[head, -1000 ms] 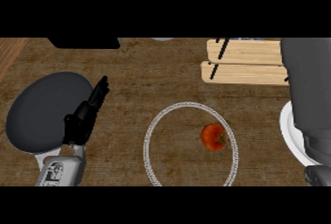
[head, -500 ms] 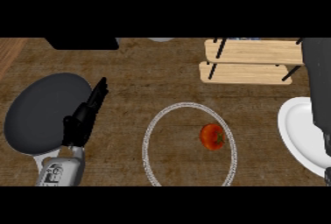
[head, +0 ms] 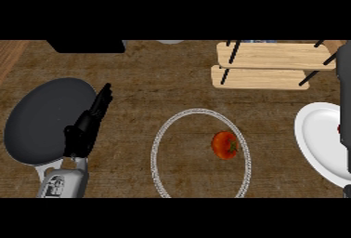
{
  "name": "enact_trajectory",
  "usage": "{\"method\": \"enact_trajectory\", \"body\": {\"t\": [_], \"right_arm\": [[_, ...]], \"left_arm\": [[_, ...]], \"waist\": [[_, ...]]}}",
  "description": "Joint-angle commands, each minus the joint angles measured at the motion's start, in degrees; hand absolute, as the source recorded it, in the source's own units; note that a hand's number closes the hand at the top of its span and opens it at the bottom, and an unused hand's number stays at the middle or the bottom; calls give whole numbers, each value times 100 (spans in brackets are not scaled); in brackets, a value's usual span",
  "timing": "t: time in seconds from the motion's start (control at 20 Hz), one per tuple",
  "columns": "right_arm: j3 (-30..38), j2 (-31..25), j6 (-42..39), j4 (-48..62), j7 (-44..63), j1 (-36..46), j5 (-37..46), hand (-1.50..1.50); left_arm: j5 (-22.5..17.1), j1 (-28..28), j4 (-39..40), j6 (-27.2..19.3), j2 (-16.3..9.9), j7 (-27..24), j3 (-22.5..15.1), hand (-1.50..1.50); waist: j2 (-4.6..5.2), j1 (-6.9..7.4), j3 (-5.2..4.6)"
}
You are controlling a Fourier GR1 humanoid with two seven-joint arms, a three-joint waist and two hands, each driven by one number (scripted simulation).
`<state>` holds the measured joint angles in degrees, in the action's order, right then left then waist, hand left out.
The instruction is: Pick the cupcake from the placemat and place it in the tiered shelf
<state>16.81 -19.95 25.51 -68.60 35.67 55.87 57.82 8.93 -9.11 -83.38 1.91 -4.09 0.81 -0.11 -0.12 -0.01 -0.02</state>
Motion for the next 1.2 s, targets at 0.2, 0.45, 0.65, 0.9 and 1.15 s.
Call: {"method": "enact_trajectory", "body": {"t": [0.2,0.45,0.65,0.9,1.15], "right_arm": [[59,-59,-335,-193,-84,331,-785,-150],[564,-98,362,-501,-8,575,-1122,-150],[936,-511,233,-1231,562,461,-1193,-150],[1385,-1285,-778,-1880,1620,334,-1381,-150],[2062,-1740,-2032,-2588,2005,-827,-2275,-150]], "left_arm": [[237,114,-313,-134,198,186,-323,0],[-37,-102,-124,119,-11,215,-48,0],[10,10,-250,-11,28,361,-27,0],[8,-232,-49,-28,-66,334,119,0],[103,126,-68,-146,155,127,-74,0]], "waist": [[9,46,2],[15,58,4],[-21,-39,4],[-46,-158,0],[-53,-216,6]]}}
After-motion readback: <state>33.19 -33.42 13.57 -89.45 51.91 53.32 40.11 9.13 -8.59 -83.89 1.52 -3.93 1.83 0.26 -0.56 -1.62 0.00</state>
